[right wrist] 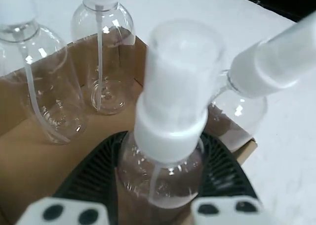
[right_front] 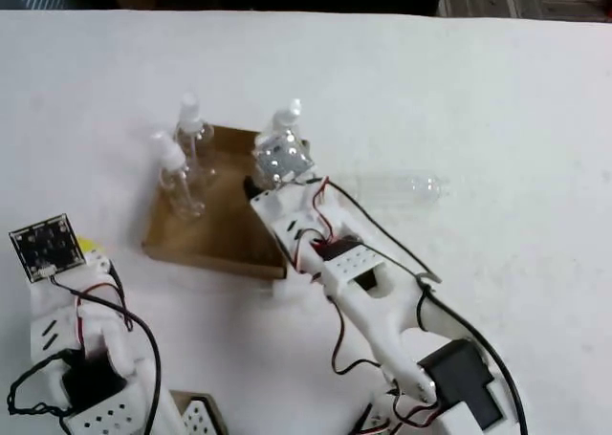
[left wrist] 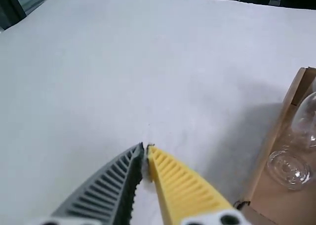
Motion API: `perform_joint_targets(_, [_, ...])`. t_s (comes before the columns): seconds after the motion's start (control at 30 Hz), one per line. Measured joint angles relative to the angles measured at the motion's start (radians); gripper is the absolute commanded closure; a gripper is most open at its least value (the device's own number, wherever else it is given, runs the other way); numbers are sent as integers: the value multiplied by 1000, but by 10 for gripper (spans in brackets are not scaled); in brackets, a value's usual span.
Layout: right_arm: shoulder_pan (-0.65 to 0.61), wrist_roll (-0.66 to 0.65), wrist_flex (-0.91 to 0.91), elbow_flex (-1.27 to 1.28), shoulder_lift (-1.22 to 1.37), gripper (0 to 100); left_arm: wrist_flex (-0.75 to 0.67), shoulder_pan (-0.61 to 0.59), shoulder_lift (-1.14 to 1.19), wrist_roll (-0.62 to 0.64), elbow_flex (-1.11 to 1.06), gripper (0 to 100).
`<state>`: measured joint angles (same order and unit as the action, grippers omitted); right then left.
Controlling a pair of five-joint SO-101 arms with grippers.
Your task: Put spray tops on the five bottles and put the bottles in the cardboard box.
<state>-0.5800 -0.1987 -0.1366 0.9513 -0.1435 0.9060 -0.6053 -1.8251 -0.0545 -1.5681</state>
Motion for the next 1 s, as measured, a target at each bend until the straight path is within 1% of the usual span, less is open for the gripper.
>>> perform_joint_targets(0.1, [0,0,0,0,0,975,0,0,0,0,0,979])
perform_joint_targets(0.27, [-2,0,2,0,0,909,0,0,0,0,0,979])
perform_joint_targets(0.57, [-25,-3,44,-9,0,899,0,0,0,0,0,979])
perform_joint_targets(0.73, [-29,-3,44,-8,0,826,0,0,0,0,0,979])
perform_joint_targets(0.9, [-44,18,77,-9,0,810,0,0,0,0,0,979])
perform_joint_targets(1.0, [-46,23,80,-9,-2,776,0,0,0,0,0,979])
